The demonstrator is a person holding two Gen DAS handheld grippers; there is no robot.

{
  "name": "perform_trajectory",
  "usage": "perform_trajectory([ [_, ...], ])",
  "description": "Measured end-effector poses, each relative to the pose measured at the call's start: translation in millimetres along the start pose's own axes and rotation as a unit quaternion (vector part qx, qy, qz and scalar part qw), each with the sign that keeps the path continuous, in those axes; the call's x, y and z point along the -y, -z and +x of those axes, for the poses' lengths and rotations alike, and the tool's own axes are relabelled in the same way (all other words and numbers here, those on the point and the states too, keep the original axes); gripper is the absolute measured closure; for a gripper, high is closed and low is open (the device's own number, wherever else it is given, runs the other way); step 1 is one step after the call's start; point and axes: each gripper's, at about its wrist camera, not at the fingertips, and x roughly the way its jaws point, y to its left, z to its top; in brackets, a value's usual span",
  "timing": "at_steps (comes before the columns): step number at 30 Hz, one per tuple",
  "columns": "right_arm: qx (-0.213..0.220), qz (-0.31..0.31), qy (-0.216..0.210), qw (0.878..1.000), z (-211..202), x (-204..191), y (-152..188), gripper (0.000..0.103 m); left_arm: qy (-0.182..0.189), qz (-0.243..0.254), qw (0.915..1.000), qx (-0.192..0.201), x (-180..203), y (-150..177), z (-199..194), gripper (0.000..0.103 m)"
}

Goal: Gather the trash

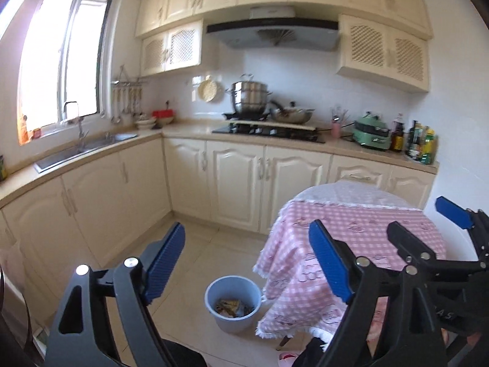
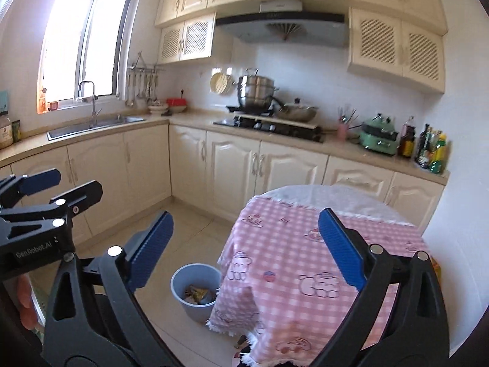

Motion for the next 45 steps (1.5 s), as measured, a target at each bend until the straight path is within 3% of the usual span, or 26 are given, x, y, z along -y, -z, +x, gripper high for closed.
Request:
perform_trajectory([
  [8,0.032,0.007,0.015,0.999,-46.0,17.3,-3.2,0.007,0.013,0.013,0.999,0.041,23.8,-1.0,-37.5,0.022],
  [16,0.043,0.006,0.035,0.998,-55.8,28.3,2.9,0.007,0.003,0.013,0.998,0.061,30.5,1.8,-48.8,0.022],
  [45,0.048,0.004,0.044,0.998,-67.1,27.2,8.1,0.007,0.009,0.017,0.9971,0.073,30.1,9.1,-51.1,0.022],
])
